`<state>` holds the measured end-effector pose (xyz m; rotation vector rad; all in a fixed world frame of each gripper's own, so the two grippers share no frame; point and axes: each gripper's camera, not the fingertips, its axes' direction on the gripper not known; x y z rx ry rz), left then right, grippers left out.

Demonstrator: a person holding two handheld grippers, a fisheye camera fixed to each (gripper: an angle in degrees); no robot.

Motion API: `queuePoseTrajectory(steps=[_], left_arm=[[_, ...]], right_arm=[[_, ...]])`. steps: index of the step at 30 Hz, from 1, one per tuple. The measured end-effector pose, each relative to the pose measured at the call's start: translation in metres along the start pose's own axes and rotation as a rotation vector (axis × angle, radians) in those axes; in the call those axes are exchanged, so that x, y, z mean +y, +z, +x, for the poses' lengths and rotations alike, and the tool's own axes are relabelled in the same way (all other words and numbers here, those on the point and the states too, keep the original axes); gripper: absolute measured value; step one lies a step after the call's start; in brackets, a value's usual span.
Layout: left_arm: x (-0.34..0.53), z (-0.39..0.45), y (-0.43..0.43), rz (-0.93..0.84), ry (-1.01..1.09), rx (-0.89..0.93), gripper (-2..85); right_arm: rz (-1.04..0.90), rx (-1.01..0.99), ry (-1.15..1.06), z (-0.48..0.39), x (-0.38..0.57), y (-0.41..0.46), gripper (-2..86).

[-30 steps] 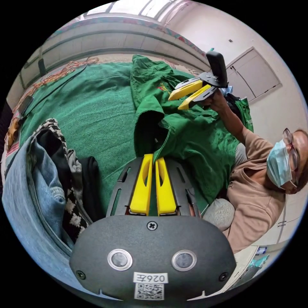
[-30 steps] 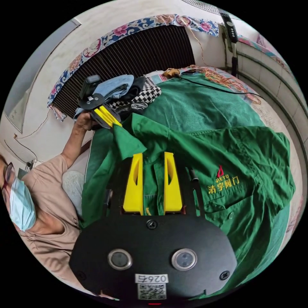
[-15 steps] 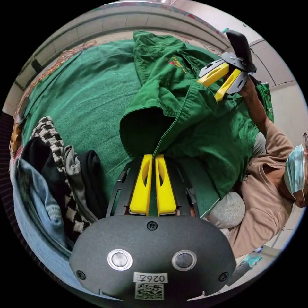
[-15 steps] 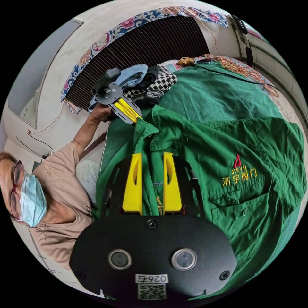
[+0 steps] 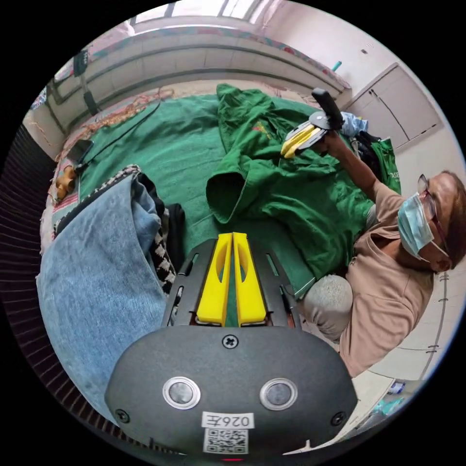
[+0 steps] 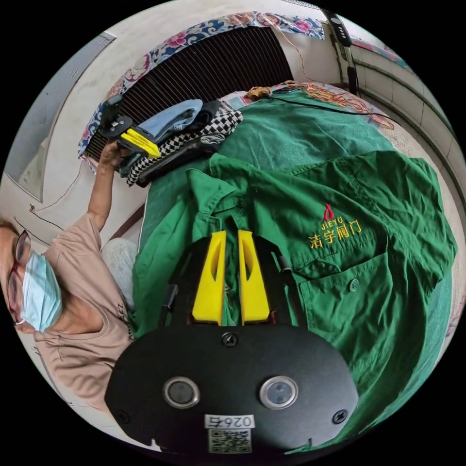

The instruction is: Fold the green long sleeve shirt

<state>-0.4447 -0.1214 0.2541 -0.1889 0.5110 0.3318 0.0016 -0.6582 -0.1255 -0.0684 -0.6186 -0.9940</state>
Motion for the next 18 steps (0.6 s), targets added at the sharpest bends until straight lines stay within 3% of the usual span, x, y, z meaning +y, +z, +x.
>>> queuePoseTrajectory(steps=[2,4,6,9,11,13,15,18], left_arm=[[-0.004,0.038,-0.012,0.196,0.089,-0.016,-1.0],[-0.028,0.065,0.001,0.242,0.168,-0.004,-1.0],[-0.065,0.090,0.025,0.211,0.245,0.057,-1.0],[-0.121,0.141,0.065,0.130,0.413,0.100,-1.0],[-0.154,0.170,0.111,-0.077,0.488,-0.124,-1.0],[-0.166,0.168,0.148,-0.242,0.499,-0.202,-1.0],[-0.172,0.148,0.132,-0.198,0.406,-0.064,-1.0],[-0.161,0.122,0.099,-0.124,0.300,0.074,-1.0]], right_arm=[[-0.004,-0.049,-0.003,-0.015,0.019,0.001,6.5],[-0.058,-0.059,0.003,-0.023,0.024,0.020,6.4],[-0.147,-0.037,-0.030,-0.034,0.025,0.047,0.6],[-0.108,0.183,-0.077,-0.068,0.033,0.048,-0.7],[-0.083,0.279,-0.086,-0.076,0.046,0.047,-1.1],[-0.108,0.325,-0.045,-0.071,0.063,0.055,-1.0],[-0.095,0.408,-0.016,-0.072,0.092,0.047,-0.9],[-0.062,0.344,0.051,-0.079,0.163,0.010,-0.4]])
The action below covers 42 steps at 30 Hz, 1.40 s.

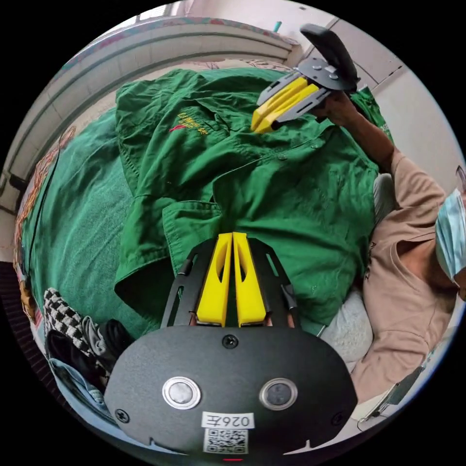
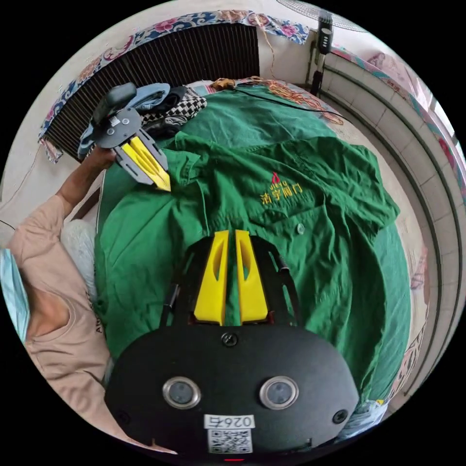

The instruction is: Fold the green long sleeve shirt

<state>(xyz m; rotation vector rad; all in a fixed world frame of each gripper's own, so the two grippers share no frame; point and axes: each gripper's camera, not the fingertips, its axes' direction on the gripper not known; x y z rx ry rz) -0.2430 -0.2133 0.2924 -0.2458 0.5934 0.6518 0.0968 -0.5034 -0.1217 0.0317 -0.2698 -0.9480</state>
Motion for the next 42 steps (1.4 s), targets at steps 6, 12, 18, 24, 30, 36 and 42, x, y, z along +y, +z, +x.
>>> queuePoseTrajectory(steps=[6,12,18,24,30,36,42], left_arm=[[0.007,0.046,-0.083,0.402,0.131,0.046,-1.0],[-0.078,0.084,-0.084,0.330,0.265,0.123,-1.0],[-0.155,0.132,-0.038,0.183,0.336,0.221,-0.4],[-0.181,0.169,-0.013,-0.016,0.445,0.072,5.7],[-0.197,0.173,-0.002,-0.141,0.443,0.101,6.1],[-0.140,0.179,-0.077,0.062,0.372,0.077,-0.3],[-0.010,0.201,-0.223,0.829,0.416,0.278,-0.9]], right_arm=[[0.030,0.090,0.281,-0.011,0.225,-0.078,0.9],[0.120,0.196,0.543,-0.069,0.439,-0.105,7.4],[-0.002,0.343,0.561,-0.103,0.522,-0.056,10.4],[0.389,0.377,0.358,-0.190,0.553,-0.057,1.2],[0.004,0.292,0.349,-0.175,0.530,0.038,2.3],[0.510,0.437,0.492,-0.254,0.656,-0.019,-0.7],[1.062,0.403,0.362,-0.378,0.755,-0.047,-0.9]])
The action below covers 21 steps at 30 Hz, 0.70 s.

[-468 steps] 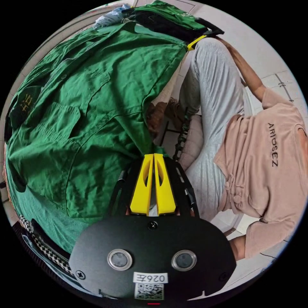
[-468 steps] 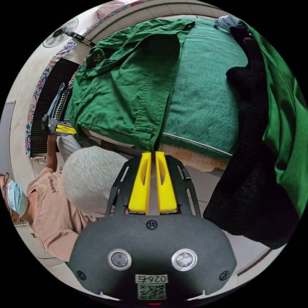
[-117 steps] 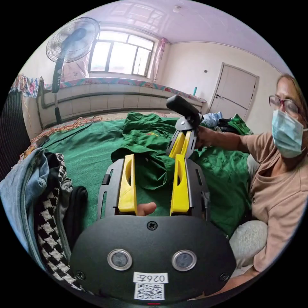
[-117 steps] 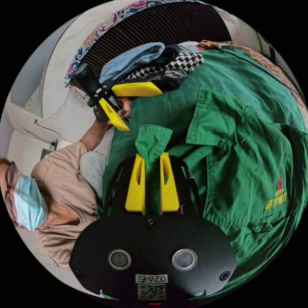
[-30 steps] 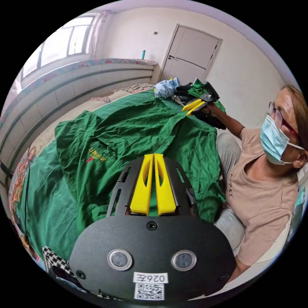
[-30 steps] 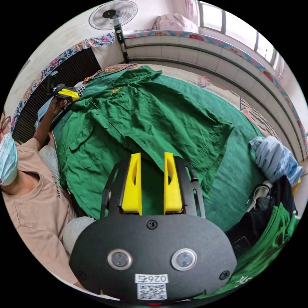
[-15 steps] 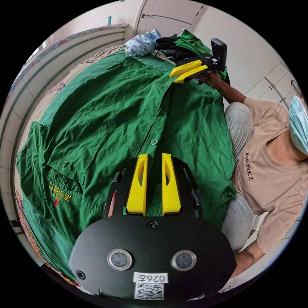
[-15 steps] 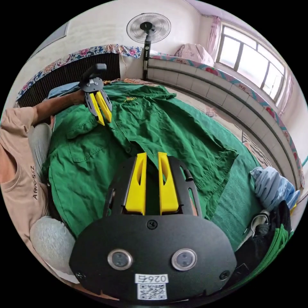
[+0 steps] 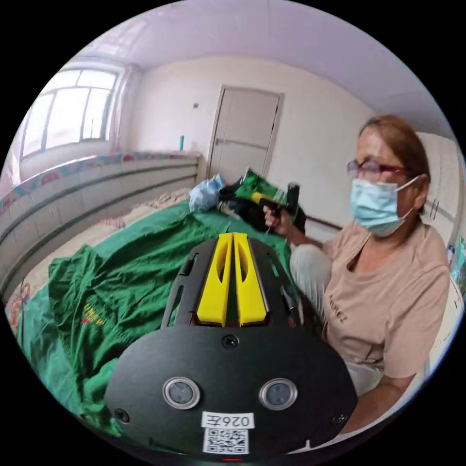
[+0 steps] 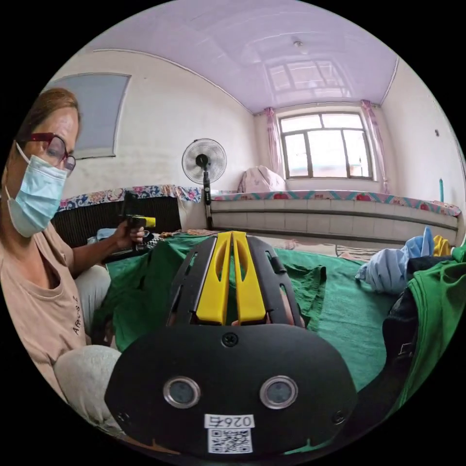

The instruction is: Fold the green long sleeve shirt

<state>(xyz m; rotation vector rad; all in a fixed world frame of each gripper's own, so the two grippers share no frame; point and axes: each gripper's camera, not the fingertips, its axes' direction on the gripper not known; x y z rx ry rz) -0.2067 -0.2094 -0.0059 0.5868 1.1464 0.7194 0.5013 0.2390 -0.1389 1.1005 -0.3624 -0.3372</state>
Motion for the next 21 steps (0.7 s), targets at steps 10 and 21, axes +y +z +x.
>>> queuePoseTrajectory(steps=[10,21], left_arm=[[0.071,-0.019,-0.124,0.410,-0.151,-0.062,-0.5],[0.110,-0.076,-0.134,-0.133,-0.419,-0.622,13.9]], right_arm=[[-0.348,0.147,0.011,-0.057,0.053,0.011,-0.8],[-0.623,0.285,0.028,-0.050,0.124,0.092,6.0]])
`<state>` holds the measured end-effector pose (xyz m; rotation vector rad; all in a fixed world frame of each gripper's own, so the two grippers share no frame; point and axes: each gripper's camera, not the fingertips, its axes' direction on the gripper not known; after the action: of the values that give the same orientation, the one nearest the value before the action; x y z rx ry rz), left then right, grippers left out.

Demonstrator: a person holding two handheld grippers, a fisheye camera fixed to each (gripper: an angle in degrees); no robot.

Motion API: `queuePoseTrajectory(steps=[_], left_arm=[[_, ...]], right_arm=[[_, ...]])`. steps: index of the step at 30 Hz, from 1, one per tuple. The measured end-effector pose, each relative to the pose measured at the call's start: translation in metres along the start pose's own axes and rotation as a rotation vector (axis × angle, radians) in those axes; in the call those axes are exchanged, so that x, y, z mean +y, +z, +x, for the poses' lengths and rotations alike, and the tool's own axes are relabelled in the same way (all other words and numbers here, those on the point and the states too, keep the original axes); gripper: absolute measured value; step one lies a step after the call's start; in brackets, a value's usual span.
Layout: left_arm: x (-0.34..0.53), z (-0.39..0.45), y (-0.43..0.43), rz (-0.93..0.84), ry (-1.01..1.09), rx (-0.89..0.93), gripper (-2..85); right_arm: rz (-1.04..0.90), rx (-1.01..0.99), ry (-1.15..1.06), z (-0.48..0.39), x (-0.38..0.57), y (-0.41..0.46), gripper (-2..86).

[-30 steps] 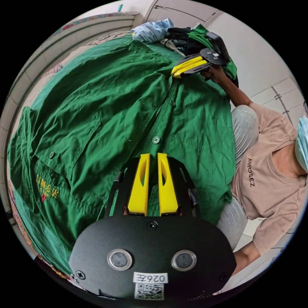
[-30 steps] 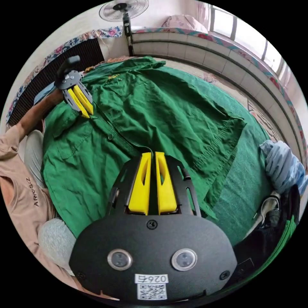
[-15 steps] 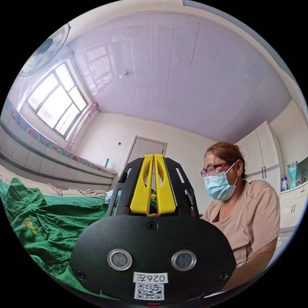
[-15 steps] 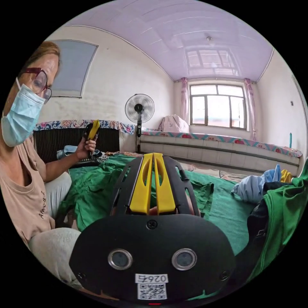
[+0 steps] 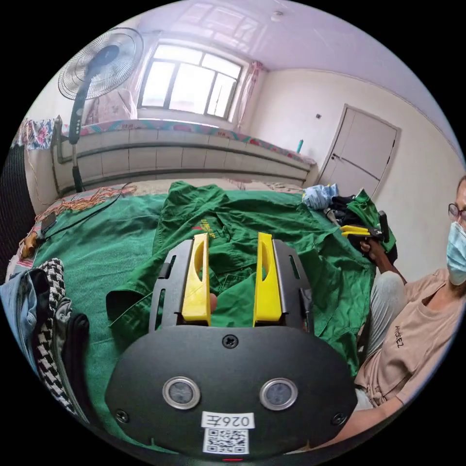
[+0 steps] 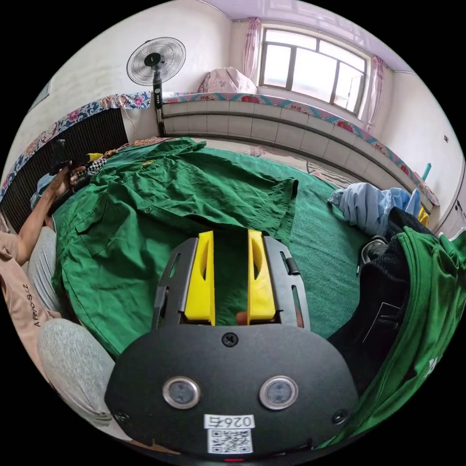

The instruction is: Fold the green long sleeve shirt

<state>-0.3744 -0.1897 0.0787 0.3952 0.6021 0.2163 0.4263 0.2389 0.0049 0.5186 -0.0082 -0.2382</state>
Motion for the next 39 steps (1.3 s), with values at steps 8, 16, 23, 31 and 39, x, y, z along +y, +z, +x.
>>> queuePoseTrajectory(steps=[8,16,23,31,39], left_arm=[[-0.002,0.003,0.066,-0.253,0.044,-0.224,15.4],[-0.007,0.026,0.126,-0.473,0.102,-0.252,6.9],[-0.007,0.064,0.134,-0.527,0.234,-0.361,0.2],[0.005,0.042,0.098,-0.362,0.107,-0.225,-0.3],[0.032,0.012,0.062,-0.229,-0.054,-0.062,-0.3]], right_arm=[[-0.020,-0.027,0.035,-0.008,-0.003,0.054,6.5],[0.011,-0.003,0.140,-0.018,0.034,0.069,5.9],[-0.033,-0.028,0.220,-0.013,0.059,0.085,8.6],[-0.218,-0.073,0.144,-0.019,0.026,0.160,3.9],[0.043,-0.150,0.193,-0.057,0.107,0.071,-1.4]])
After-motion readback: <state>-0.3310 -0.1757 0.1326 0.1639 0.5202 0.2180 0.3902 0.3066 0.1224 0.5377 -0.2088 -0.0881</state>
